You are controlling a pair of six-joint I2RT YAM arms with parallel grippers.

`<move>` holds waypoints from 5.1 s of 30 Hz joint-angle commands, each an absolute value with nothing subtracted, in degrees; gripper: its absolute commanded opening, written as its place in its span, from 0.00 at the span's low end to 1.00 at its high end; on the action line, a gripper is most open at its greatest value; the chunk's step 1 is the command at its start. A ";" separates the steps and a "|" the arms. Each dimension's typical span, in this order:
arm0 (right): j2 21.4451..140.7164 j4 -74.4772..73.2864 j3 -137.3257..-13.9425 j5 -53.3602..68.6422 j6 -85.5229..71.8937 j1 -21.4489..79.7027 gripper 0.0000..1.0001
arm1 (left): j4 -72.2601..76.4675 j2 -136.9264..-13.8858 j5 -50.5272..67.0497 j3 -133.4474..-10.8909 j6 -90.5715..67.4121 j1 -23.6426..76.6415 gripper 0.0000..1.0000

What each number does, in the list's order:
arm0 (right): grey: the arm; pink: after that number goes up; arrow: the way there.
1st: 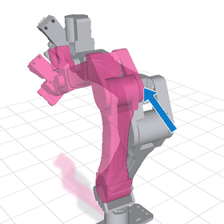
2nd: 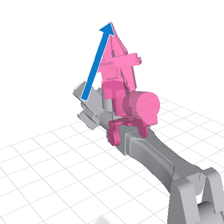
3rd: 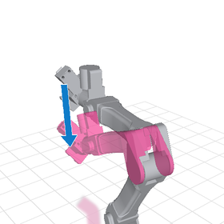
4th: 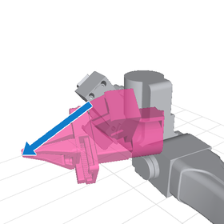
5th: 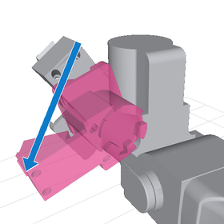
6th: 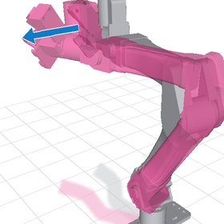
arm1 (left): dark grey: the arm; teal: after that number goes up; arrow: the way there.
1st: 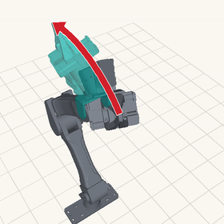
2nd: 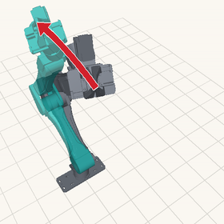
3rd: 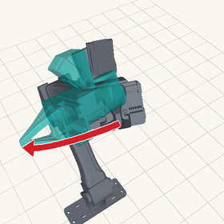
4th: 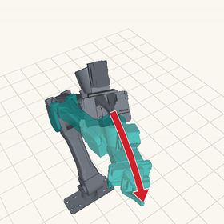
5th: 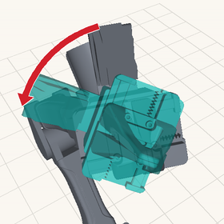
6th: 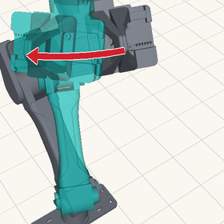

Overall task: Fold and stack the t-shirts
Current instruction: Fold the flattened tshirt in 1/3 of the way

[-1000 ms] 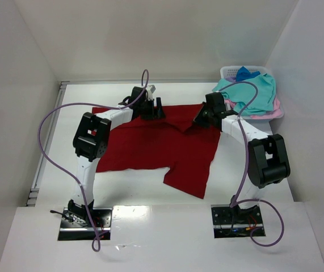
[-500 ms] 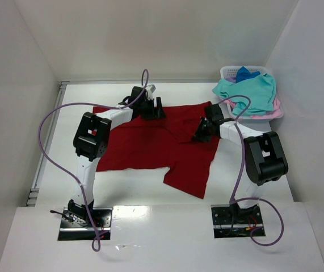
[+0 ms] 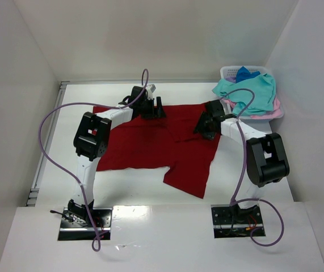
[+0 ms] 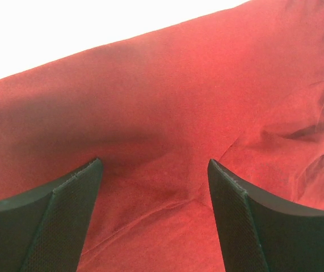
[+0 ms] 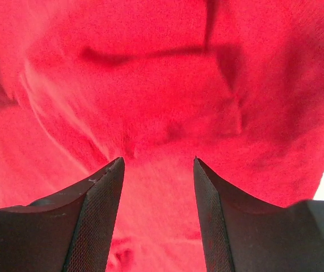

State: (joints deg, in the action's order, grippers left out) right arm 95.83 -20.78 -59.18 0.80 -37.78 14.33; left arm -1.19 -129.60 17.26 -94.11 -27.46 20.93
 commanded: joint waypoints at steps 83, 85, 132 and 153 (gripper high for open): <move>119.27 -20.92 -85.17 -16.96 -27.86 10.11 0.00 | -4.39 -132.10 15.64 -93.52 -26.10 19.86 0.84; 119.27 -20.92 -85.17 -18.53 -27.86 10.11 0.00 | -4.92 -132.10 15.12 -93.52 -26.10 19.86 0.84; 120.92 -11.58 -94.72 0.45 -24.52 8.79 0.52 | -12.47 -113.89 3.96 -86.12 -20.39 -0.35 0.98; 129.72 -18.27 -99.74 -7.91 -22.50 13.45 0.53 | -15.64 -123.66 3.87 -91.75 -20.92 -1.41 0.98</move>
State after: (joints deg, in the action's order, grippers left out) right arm 128.46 -15.62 -96.16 -5.82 -23.16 12.78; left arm -14.39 -121.93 3.68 -88.84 -21.17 -0.78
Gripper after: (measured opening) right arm 0.529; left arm 0.985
